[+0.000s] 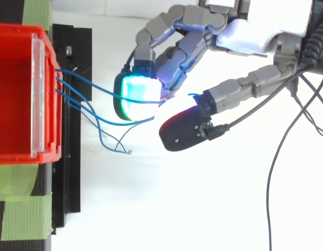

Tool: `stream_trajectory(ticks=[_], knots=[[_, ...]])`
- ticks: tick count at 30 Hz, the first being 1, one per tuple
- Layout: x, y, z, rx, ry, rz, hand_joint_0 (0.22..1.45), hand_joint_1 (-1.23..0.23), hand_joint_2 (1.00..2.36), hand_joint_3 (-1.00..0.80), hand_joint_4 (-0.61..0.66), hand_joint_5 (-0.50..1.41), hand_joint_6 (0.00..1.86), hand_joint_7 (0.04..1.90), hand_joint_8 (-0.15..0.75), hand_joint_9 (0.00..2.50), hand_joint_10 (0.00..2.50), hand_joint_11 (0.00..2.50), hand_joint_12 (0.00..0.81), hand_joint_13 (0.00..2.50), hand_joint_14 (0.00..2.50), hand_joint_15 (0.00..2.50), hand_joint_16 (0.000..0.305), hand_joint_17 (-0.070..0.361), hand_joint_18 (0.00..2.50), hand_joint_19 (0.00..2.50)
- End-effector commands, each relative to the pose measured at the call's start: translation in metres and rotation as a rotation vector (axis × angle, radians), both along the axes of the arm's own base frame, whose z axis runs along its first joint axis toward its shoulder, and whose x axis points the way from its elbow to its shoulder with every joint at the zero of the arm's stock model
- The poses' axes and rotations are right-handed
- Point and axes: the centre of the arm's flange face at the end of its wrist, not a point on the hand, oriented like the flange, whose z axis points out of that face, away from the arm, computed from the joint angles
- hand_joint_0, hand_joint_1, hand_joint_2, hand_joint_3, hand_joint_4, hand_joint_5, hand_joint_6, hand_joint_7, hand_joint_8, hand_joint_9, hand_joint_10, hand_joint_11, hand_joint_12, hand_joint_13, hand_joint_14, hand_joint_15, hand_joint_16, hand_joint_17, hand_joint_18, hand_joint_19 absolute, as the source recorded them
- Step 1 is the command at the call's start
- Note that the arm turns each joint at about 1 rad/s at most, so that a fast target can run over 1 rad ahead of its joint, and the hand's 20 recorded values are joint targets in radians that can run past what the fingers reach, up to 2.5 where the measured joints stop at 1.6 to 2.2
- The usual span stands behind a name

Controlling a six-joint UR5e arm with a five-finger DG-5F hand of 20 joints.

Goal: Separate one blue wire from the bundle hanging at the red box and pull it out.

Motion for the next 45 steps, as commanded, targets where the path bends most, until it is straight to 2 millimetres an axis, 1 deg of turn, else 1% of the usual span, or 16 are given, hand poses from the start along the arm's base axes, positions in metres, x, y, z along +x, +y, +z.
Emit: stream_trajectory(ticks=[1,4,6,7,9,11,13,14,15,16,17,18,24,40,43,45], knots=[[0.0000,0.0001,0.0003,0.000,-0.001,0.001,0.67,-1.00,1.02,-0.11,0.25,-0.26,0.91,0.91,0.328,0.75,0.02,1.20,0.456,0.98,0.03,1.00,0.060,0.136,0.65,0.31],[0.0002,0.0001,-0.0007,0.000,0.001,0.001,0.66,-0.98,1.02,-0.15,0.24,-0.25,0.90,0.90,0.333,0.80,0.02,1.19,0.460,1.00,0.03,1.01,0.060,0.134,0.65,0.34],[0.0002,0.0001,-0.0007,0.000,0.001,0.001,0.64,-0.97,1.02,-0.27,0.25,-0.25,0.90,0.90,0.338,0.83,0.02,1.20,0.458,1.01,0.03,1.02,0.059,0.133,0.65,0.37],[0.0002,0.0001,-0.0007,0.000,0.001,0.001,0.64,-0.98,1.02,-0.30,0.24,-0.25,0.90,0.89,0.337,0.83,0.02,1.20,0.462,1.01,0.03,1.01,0.059,0.133,0.65,0.37],[0.0000,0.0001,0.0003,0.000,-0.001,0.001,0.64,-0.98,1.01,-0.43,0.25,-0.25,0.90,0.89,0.335,0.83,0.02,1.18,0.457,1.02,0.03,1.02,0.059,0.133,0.65,0.37],[0.0000,0.0001,0.0003,0.000,-0.001,0.001,0.64,-0.99,1.00,-0.48,0.25,-0.25,0.90,0.88,0.337,0.83,0.02,1.18,0.458,1.02,0.03,1.02,0.058,0.132,0.66,0.36],[-0.0001,0.0001,0.0001,0.000,0.001,0.001,0.67,-0.99,1.00,-0.44,0.25,-0.25,0.90,0.88,0.338,0.84,0.02,1.18,0.456,1.02,0.03,1.01,0.058,0.130,0.66,0.36],[0.0002,0.0001,-0.0007,0.000,0.001,0.001,0.69,-0.99,1.01,-0.38,0.24,-0.24,0.90,0.87,0.334,0.85,0.02,1.18,0.453,1.03,0.03,1.01,0.058,0.130,0.68,0.35],[0.0000,0.0001,0.0003,0.000,-0.001,0.001,0.70,-0.95,1.02,-0.29,0.24,-0.24,0.90,0.86,0.340,0.86,0.02,1.19,0.455,1.03,0.03,1.02,0.057,0.129,0.68,0.35],[0.0000,0.0001,0.0003,0.000,-0.001,0.001,0.70,-0.95,1.02,-0.28,0.24,-0.24,0.90,0.87,0.335,0.86,0.02,1.19,0.454,1.04,0.03,1.01,0.057,0.129,0.68,0.36],[0.0000,0.0001,0.0003,0.000,-0.001,0.001,0.67,-0.87,1.02,-0.22,0.24,-0.24,0.90,0.87,0.337,0.87,0.02,1.18,0.451,1.05,0.03,1.03,0.057,0.129,0.67,0.39],[0.0002,0.0001,-0.0007,0.000,0.001,0.001,0.64,-0.84,1.02,-0.22,0.24,-0.24,0.90,0.87,0.341,0.90,0.02,1.19,0.456,1.06,0.03,1.03,0.057,0.129,0.67,0.42],[0.0000,0.0001,0.0003,0.000,-0.001,0.001,0.59,-0.77,1.02,-0.21,0.21,-0.22,0.89,0.89,0.348,0.99,0.02,1.19,0.461,1.09,0.02,1.03,0.058,0.130,0.66,0.47],[0.0002,0.0010,0.0003,0.002,-0.001,0.002,0.56,-0.76,1.01,-0.22,0.21,-0.22,0.88,0.88,0.368,1.03,0.02,1.19,0.490,1.11,0.02,1.04,0.063,0.142,0.68,0.47],[0.0002,0.0010,0.0003,0.002,-0.001,0.002,0.56,-0.76,1.01,-0.22,0.20,-0.21,0.88,0.89,0.357,1.03,0.02,1.19,0.474,1.10,0.02,1.03,0.061,0.136,0.66,0.49],[0.0000,0.0008,0.0001,0.002,0.000,0.001,0.59,-0.78,1.02,-0.19,0.21,-0.21,0.88,0.89,0.363,1.06,0.02,1.20,0.481,1.12,0.02,1.03,0.061,0.138,0.68,0.47]])
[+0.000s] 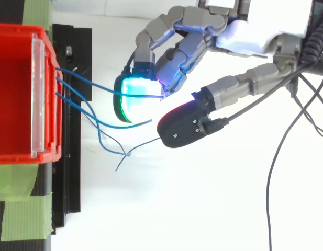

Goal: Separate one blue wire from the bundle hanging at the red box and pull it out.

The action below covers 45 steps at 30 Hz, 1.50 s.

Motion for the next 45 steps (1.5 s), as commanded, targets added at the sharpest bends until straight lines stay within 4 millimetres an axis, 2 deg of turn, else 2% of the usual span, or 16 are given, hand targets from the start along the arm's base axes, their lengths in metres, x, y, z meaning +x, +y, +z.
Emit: stream_trajectory(ticks=[1,6,14,23,25,30,45], knots=[[-0.0002,-0.0002,0.0000,0.000,0.001,-0.001,0.59,-0.78,1.02,-0.17,0.21,-0.21,0.88,0.89,0.366,1.07,0.02,1.20,0.484,1.12,0.02,1.03,0.062,0.139,0.69,0.47],[-0.0003,-0.0002,-0.0002,0.000,0.003,-0.001,0.63,-0.84,1.01,-0.09,0.21,-0.20,0.88,0.90,0.359,1.06,0.02,1.19,0.483,1.13,0.02,1.04,0.061,0.138,0.71,0.44],[-0.0002,0.0008,-0.0002,0.000,0.003,0.000,0.65,-0.96,1.02,-0.15,0.20,-0.23,0.89,0.92,0.320,0.92,0.02,1.20,0.450,1.03,0.03,1.02,0.057,0.129,0.66,0.39],[-0.0002,-0.0002,0.0000,0.000,0.001,-0.001,0.70,-1.01,1.02,-0.19,0.21,-0.24,0.89,0.90,0.320,0.87,0.02,1.18,0.455,0.99,0.03,0.99,0.058,0.130,0.67,0.34],[-0.0002,-0.0002,0.0000,0.000,0.001,-0.001,0.69,-0.98,1.02,-0.18,0.21,-0.24,0.89,0.88,0.322,0.89,0.02,1.19,0.453,1.00,0.03,1.00,0.057,0.129,0.67,0.36],[0.0000,-0.0002,-0.0009,0.000,0.003,-0.001,0.56,-0.81,1.01,-0.32,0.20,-0.22,0.88,0.89,0.343,1.02,0.02,1.20,0.461,1.09,0.02,1.03,0.058,0.130,0.68,0.47],[0.0000,0.0000,0.0001,0.000,0.000,0.000,0.52,-0.70,1.01,-0.42,0.18,-0.19,0.86,0.91,0.362,1.15,0.02,1.23,0.481,1.16,0.02,1.05,0.059,0.132,0.74,0.50]])
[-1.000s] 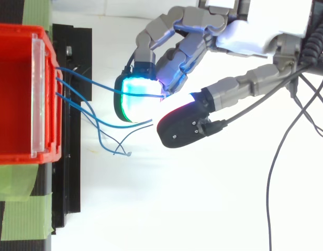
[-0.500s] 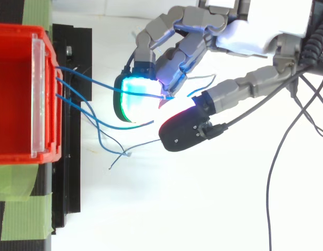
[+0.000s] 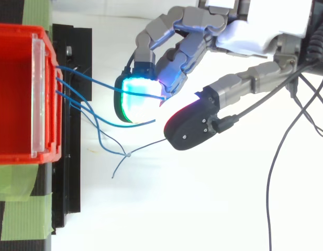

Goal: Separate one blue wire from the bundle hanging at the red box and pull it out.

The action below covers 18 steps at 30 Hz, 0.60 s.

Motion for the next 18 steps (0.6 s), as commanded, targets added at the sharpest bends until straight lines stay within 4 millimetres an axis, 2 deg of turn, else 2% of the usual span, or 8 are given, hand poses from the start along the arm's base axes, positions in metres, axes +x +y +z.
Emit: stream_trajectory(ticks=[1,9,18], knots=[[-0.0001,0.0000,0.0001,0.000,0.000,0.001,0.52,-0.70,1.01,-0.42,0.18,-0.19,0.86,0.91,0.364,1.15,0.02,1.23,0.484,1.16,0.02,1.04,0.059,0.132,0.74,0.50],[0.0000,0.0000,0.0003,-0.001,-0.001,0.001,0.55,-0.61,1.01,-0.38,0.16,-0.16,0.84,0.95,0.354,1.19,0.02,1.23,0.468,1.16,0.02,1.05,0.056,0.125,0.72,0.50],[0.0000,0.0000,0.0003,-0.001,-0.001,0.001,0.59,-0.64,1.02,-0.31,0.13,-0.15,0.84,0.98,0.352,1.24,0.02,1.24,0.456,1.18,0.02,1.05,0.053,0.119,0.73,0.51]])
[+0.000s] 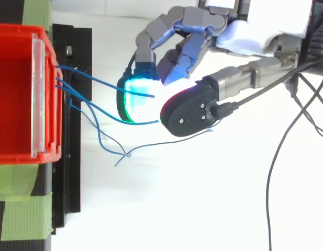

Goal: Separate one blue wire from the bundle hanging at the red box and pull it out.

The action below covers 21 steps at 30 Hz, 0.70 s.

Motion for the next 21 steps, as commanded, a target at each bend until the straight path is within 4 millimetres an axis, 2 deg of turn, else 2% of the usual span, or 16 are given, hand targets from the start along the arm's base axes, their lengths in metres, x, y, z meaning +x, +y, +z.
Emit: stream_trajectory(ticks=[1,14,21], knots=[[0.0001,-0.0004,-0.0008,0.000,0.001,-0.001,0.59,-0.64,1.02,-0.30,0.12,-0.15,0.84,0.98,0.349,1.24,0.02,1.24,0.458,1.18,0.02,1.04,0.053,0.119,0.73,0.51],[-0.0001,-0.0004,0.0002,0.000,0.000,-0.001,0.59,-0.73,1.02,-0.16,-0.01,-0.13,0.84,1.01,0.332,1.29,0.02,1.26,0.443,1.19,0.03,1.05,0.050,0.113,0.75,0.49],[0.0000,0.0005,0.0002,0.000,0.000,0.001,0.59,-0.77,1.02,-0.11,-0.09,-0.11,0.83,1.01,0.340,1.30,0.02,1.19,0.464,1.18,0.03,1.03,0.053,0.119,0.76,0.45]])
